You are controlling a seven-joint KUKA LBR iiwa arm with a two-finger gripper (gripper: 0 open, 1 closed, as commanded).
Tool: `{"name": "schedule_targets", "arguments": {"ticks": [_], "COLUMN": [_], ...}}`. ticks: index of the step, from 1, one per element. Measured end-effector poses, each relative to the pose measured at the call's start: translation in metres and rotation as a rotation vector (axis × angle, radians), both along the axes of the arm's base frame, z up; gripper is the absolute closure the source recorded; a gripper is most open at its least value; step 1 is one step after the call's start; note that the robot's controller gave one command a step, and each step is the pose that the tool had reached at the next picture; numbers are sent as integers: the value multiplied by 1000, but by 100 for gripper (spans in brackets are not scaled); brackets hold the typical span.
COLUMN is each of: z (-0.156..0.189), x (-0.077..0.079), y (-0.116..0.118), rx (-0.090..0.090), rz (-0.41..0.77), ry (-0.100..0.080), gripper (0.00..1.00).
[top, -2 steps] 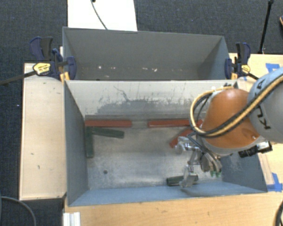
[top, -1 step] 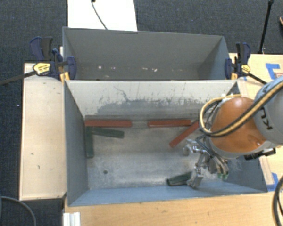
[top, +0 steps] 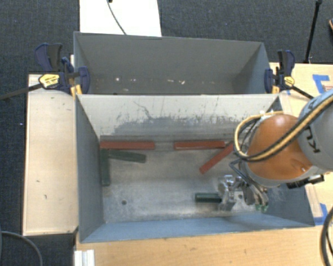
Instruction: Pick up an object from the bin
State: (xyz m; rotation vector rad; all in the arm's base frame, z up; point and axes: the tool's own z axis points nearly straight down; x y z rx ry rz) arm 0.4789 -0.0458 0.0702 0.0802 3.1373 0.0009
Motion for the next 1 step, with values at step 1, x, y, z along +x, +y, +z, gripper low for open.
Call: {"name": "schedule_targets", "arguments": {"ticks": [1], "z": [180], "x": [3], "y": [19], "rx": [-1], "rz": [34], "ry": [-8], "gripper": [100]}}
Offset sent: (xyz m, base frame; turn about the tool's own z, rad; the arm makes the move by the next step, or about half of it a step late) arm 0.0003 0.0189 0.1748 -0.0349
